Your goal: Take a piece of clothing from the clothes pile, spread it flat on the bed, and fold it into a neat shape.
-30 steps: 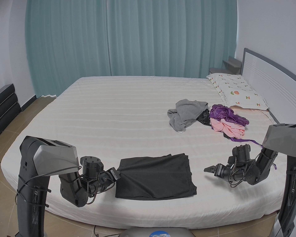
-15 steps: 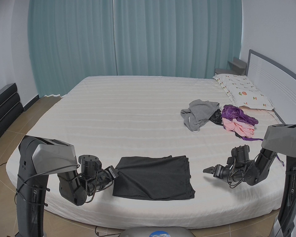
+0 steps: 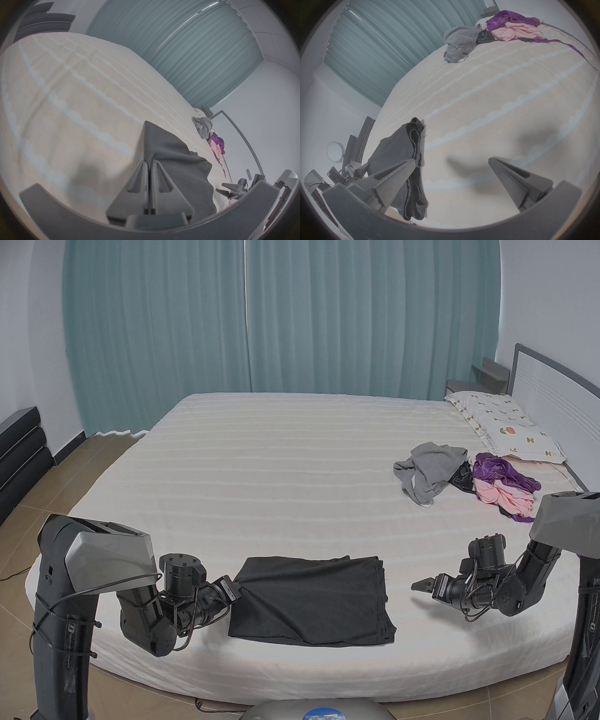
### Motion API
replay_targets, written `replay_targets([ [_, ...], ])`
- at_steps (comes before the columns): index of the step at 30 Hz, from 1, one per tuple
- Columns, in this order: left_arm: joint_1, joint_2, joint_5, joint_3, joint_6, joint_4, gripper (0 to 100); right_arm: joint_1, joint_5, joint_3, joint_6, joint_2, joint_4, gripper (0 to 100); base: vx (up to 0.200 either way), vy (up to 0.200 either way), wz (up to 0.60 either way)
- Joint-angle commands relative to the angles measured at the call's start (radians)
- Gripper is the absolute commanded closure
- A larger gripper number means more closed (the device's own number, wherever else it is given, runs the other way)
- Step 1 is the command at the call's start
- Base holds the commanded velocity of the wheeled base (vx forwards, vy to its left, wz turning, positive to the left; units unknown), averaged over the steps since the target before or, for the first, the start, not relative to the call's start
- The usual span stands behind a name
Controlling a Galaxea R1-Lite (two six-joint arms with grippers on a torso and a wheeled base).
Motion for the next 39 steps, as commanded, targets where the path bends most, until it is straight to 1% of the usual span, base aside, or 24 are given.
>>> replay_targets([
  [1,0.0,0.0,0.0,0.0,0.0,0.0,100,0.002,0.0,0.0,0.0,0.004,0.0,0,0.0,0.2,0.0],
  [11,0.0,0.0,0.0,0.0,-0.002,0.0,100,0.022,-0.001,0.0,0.001,0.005,-0.002,0,0.0,0.2,0.0],
  [15,-0.005,0.0,0.002,0.001,0.0,0.0,100,0.047,-0.006,-0.002,0.0,0.022,-0.003,0,0.0,0.0,0.0],
  [30,-0.011,0.0,0.002,0.015,0.0,0.0,100,0.047,-0.006,-0.009,0.0,0.025,-0.002,0,0.0,0.0,0.0],
  [31,-0.011,0.0,0.002,0.015,0.001,0.0,0,0.047,-0.006,-0.009,0.0,0.025,-0.002,0,0.0,0.0,0.0],
  [39,-0.008,-0.002,0.003,0.017,-0.006,0.0,0,0.047,-0.006,-0.009,0.0,0.027,-0.002,0,0.0,0.0,0.0],
])
